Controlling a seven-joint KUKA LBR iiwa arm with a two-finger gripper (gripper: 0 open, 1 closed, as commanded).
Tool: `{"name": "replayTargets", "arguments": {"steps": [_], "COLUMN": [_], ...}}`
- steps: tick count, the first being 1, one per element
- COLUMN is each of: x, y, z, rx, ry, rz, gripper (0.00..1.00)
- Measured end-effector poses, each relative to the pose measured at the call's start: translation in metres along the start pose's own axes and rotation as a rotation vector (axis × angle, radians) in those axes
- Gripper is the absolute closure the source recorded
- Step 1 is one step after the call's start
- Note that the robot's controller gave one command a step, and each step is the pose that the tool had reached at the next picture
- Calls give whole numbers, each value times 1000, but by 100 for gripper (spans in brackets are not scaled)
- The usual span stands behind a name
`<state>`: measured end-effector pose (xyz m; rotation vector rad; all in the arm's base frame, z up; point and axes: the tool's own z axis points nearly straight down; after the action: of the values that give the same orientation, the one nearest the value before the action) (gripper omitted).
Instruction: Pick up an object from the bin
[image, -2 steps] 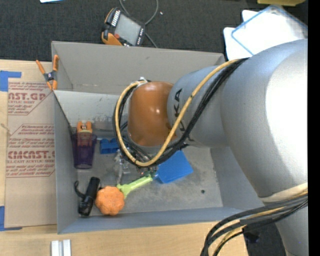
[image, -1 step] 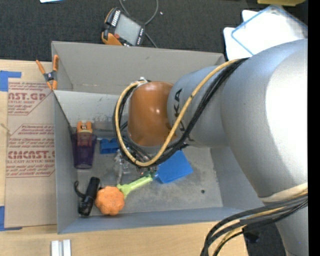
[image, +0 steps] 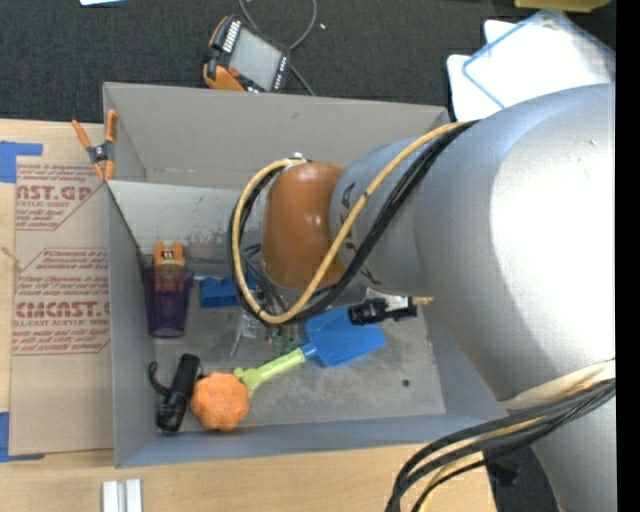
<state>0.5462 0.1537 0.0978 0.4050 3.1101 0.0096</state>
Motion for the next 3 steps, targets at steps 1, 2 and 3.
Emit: {"name": "replayTargets", "arguments": {"steps": [1,2,3], "x": [19,49,49], "y": [-4,-10,-10], "z": [3,11,11], "rx": [-5,-1,-1], "ry": [-17,2,2], "rz": [-78,-535,-535], "gripper": [0,100,100]}}
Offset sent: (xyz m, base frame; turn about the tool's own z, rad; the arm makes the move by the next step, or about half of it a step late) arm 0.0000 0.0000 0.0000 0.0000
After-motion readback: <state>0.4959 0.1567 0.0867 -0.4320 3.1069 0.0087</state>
